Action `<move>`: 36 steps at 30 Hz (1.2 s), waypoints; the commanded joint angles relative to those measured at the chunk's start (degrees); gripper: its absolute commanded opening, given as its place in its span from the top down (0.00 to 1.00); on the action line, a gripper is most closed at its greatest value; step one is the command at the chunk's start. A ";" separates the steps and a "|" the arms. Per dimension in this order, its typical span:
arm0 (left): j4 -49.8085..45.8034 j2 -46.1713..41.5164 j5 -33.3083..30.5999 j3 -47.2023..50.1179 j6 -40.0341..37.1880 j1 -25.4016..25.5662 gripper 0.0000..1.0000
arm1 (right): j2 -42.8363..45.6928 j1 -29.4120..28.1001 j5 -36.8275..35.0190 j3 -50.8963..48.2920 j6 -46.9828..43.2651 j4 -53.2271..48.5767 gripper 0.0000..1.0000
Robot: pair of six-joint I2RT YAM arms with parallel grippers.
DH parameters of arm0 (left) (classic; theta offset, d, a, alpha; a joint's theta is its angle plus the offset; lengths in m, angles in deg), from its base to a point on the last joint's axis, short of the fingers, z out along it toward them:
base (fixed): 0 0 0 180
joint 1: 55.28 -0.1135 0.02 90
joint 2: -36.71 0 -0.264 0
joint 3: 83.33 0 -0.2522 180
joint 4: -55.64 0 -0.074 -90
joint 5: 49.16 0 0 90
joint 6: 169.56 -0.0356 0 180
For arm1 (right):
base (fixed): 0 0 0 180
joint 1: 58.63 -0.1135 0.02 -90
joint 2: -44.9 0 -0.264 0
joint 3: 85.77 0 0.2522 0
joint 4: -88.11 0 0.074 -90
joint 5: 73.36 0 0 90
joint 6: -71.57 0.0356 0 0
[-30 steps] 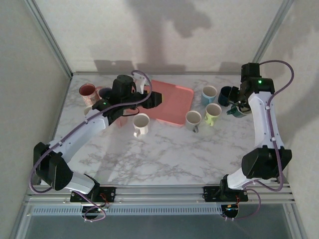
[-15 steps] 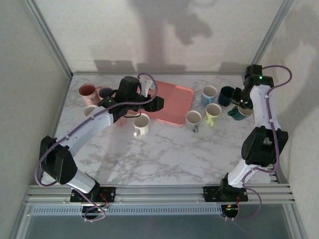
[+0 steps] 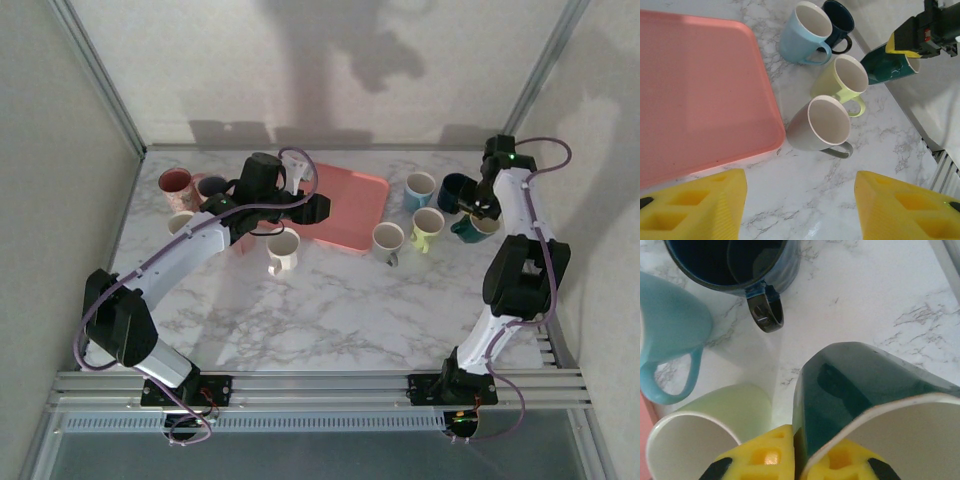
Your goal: Turn the mug right side up
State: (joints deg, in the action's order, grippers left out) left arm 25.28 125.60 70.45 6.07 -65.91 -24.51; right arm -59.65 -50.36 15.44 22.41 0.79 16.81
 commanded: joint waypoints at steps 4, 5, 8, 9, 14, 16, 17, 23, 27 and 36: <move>-0.12 0.33 -0.23 -0.86 -0.47 0.44 0.41 | -0.72 0.49 0.59 -2.11 1.60 3.37 0.94; -0.10 0.25 -0.22 -0.77 -0.46 0.51 0.41 | -0.82 0.49 0.69 -2.48 1.64 3.71 0.93; -0.08 0.46 -0.25 -0.60 -0.38 0.44 0.41 | -1.52 0.45 0.87 -3.36 1.73 4.40 0.88; -0.01 0.45 -0.22 -0.59 -0.37 0.51 0.41 | -1.70 0.44 0.95 -3.65 1.67 4.69 0.87; 0.07 0.26 -0.58 -0.24 -0.29 0.51 0.41 | -3.26 0.46 1.81 -4.41 1.66 5.79 0.85; 0.08 0.02 -0.72 0.01 -0.29 0.52 0.41 | -3.64 0.47 2.36 -4.55 1.72 6.01 0.82; 0.08 -0.10 -0.84 0.15 -0.25 0.48 0.41 | -3.74 0.51 2.53 -4.63 1.82 6.12 0.79; 0.56 -0.37 -1.45 0.55 0.04 0.49 0.41 | -2.01 0.36 3.38 -5.73 2.30 6.66 0.65; 1.59 -1.27 -2.82 0.64 -0.02 0.48 0.41 | 1.00 0.43 3.47 -6.06 2.23 6.14 0.61; 4.61 -5.17 -8.06 3.01 -0.64 0.43 0.39 | 15.18 0.41 6.23 -12.05 -0.30 9.07 0.52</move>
State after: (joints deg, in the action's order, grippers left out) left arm 27.27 123.76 65.55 7.89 -65.89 -24.45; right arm -49.34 -50.25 19.90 12.64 2.06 24.71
